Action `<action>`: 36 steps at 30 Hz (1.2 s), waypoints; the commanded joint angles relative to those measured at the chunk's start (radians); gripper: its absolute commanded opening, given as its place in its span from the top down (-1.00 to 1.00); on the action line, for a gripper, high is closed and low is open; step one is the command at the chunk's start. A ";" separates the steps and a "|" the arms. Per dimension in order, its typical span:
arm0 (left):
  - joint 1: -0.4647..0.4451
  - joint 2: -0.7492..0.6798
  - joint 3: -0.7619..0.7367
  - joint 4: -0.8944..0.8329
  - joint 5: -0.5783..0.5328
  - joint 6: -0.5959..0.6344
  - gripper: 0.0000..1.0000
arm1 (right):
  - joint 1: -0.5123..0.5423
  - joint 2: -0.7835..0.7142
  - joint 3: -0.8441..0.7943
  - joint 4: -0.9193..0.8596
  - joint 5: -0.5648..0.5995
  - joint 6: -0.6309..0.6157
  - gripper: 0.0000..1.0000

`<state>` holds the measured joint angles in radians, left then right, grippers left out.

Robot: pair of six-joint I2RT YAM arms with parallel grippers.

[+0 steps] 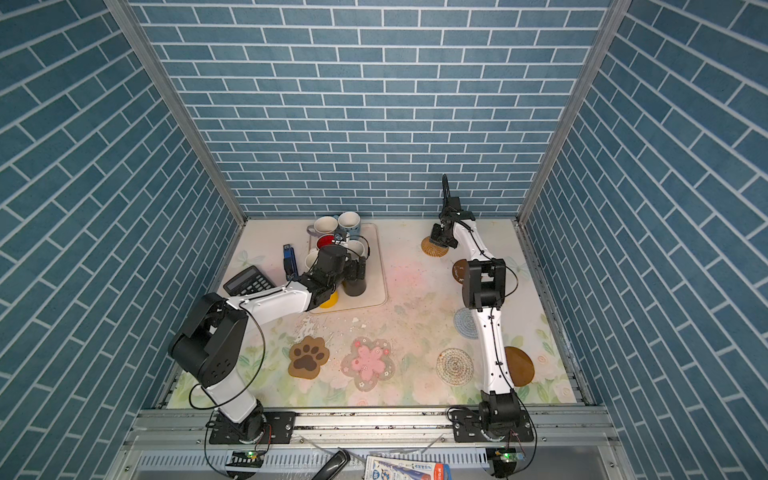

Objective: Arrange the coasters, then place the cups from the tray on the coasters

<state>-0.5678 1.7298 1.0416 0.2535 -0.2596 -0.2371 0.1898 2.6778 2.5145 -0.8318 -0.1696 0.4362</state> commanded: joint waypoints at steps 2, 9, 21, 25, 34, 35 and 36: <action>0.002 -0.035 -0.016 0.038 0.019 -0.011 -0.99 | 0.024 -0.078 0.018 -0.024 0.035 -0.037 1.00; -0.004 -0.132 -0.089 0.057 0.060 -0.061 -0.99 | 0.058 -0.324 -0.162 -0.028 0.075 -0.076 0.93; -0.215 -0.233 -0.110 -0.049 -0.091 -0.023 -0.99 | -0.004 -0.813 -0.808 0.127 0.036 -0.059 0.65; -0.219 -0.225 -0.123 -0.042 -0.095 -0.039 -0.99 | -0.062 -0.737 -0.784 0.181 -0.068 -0.023 0.85; -0.218 -0.206 -0.110 -0.015 -0.139 0.045 -0.99 | -0.062 -0.328 -0.409 0.184 -0.146 -0.004 1.00; -0.215 -0.199 -0.102 -0.019 -0.138 0.054 -0.99 | -0.062 -0.285 -0.362 0.184 -0.151 0.002 1.00; -0.210 -0.192 -0.096 -0.020 -0.132 0.061 -0.99 | -0.062 -0.241 -0.316 0.183 -0.157 0.009 1.00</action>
<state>-0.7872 1.5108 0.9226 0.2394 -0.3786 -0.2207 0.1226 2.3634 2.0724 -0.6434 -0.2825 0.4149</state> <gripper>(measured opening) 0.994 0.043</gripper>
